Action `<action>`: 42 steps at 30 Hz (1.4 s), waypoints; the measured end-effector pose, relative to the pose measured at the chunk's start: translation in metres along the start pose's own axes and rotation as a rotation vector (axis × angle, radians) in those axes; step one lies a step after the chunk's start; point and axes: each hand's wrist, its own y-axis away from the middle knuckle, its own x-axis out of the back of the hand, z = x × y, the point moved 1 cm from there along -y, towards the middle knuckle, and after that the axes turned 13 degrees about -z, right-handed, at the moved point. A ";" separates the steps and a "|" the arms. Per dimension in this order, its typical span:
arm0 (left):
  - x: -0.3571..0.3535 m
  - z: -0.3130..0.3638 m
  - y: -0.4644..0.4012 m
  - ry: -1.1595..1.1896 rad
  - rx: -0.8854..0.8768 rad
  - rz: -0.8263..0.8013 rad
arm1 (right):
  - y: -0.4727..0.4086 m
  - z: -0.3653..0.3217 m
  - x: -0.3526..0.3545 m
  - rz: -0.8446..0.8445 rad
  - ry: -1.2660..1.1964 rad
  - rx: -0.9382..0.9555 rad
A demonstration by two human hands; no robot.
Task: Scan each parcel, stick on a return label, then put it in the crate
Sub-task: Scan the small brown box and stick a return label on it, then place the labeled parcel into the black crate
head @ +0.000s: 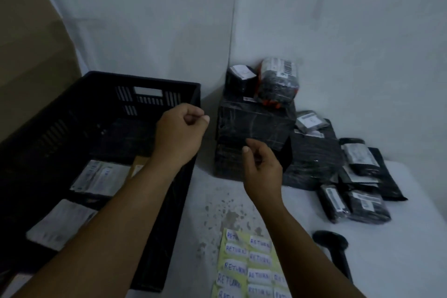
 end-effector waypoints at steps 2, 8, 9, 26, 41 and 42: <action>-0.028 0.007 0.006 0.004 -0.007 -0.040 | 0.006 0.017 0.029 0.031 0.015 -0.049; -0.135 -0.014 0.030 0.042 0.103 -0.232 | 0.031 0.079 0.115 0.132 0.161 -0.217; -0.153 -0.020 0.035 0.032 0.122 -0.274 | 0.035 0.091 0.128 0.152 0.199 -0.254; -0.292 -0.093 0.095 -0.087 0.394 -0.546 | 0.039 0.213 0.211 -0.044 0.669 -0.766; -0.302 -0.064 0.090 0.084 0.326 -0.716 | 0.038 0.175 0.187 0.017 0.250 -0.627; -0.301 -0.061 0.092 0.122 0.310 -0.747 | 0.041 0.169 0.181 0.009 0.187 -0.620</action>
